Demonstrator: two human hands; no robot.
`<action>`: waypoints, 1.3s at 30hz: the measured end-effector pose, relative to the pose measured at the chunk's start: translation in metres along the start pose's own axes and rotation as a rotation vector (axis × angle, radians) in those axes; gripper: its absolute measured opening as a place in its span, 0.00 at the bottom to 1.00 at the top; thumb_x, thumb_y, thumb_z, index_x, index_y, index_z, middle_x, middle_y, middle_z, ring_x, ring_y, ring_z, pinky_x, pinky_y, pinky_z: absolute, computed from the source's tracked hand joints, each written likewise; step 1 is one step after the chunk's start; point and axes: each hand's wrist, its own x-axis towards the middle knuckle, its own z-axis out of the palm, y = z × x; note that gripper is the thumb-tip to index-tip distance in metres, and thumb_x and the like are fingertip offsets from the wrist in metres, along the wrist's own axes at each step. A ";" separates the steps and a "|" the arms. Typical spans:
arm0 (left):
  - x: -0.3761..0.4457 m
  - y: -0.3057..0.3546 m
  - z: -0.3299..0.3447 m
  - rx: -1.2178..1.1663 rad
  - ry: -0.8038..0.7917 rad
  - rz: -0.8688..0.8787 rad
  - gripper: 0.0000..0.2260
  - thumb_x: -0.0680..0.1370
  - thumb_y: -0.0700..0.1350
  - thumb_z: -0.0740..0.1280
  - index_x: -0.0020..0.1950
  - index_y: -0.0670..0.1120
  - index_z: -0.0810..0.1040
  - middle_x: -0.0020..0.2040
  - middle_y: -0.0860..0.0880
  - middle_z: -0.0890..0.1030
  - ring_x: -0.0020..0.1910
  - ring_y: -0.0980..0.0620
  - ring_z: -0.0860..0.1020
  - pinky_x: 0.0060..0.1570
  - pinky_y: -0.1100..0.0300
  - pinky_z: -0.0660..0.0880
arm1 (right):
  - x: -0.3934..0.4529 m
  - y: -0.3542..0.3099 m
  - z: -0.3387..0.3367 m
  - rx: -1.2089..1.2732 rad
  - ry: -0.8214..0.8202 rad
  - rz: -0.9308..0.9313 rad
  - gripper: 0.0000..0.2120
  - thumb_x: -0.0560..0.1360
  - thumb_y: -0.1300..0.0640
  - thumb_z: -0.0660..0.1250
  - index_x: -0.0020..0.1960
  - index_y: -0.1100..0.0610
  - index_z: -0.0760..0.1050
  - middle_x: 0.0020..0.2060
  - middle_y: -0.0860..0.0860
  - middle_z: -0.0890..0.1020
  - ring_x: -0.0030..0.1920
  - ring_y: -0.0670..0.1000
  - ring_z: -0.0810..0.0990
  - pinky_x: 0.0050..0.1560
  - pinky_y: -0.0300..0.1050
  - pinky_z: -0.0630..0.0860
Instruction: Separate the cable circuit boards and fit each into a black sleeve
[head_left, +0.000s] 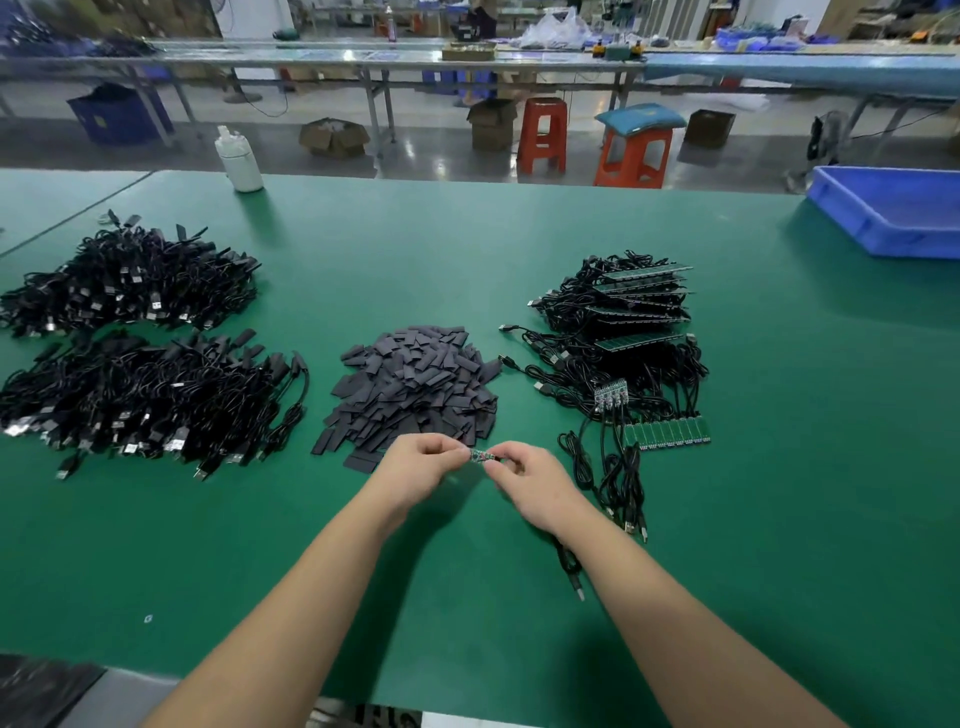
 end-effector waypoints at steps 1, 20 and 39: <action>0.000 -0.005 -0.004 0.042 0.000 0.009 0.04 0.77 0.43 0.71 0.43 0.45 0.83 0.24 0.58 0.73 0.22 0.61 0.66 0.24 0.67 0.62 | 0.001 0.002 0.003 -0.015 0.003 0.007 0.07 0.79 0.55 0.67 0.56 0.54 0.80 0.35 0.51 0.75 0.35 0.50 0.71 0.38 0.44 0.68; 0.014 -0.066 -0.074 0.473 0.508 -0.022 0.27 0.72 0.46 0.77 0.68 0.44 0.72 0.49 0.49 0.78 0.49 0.48 0.77 0.50 0.52 0.75 | 0.001 0.028 -0.007 0.391 0.006 0.205 0.16 0.81 0.65 0.63 0.67 0.62 0.74 0.49 0.56 0.84 0.30 0.49 0.80 0.34 0.43 0.81; -0.013 -0.054 0.025 0.334 0.151 0.312 0.16 0.77 0.45 0.72 0.65 0.49 0.80 0.45 0.58 0.79 0.44 0.65 0.75 0.50 0.72 0.70 | -0.007 0.036 -0.008 0.213 -0.029 0.173 0.09 0.81 0.62 0.64 0.59 0.59 0.80 0.41 0.52 0.85 0.28 0.48 0.78 0.33 0.41 0.78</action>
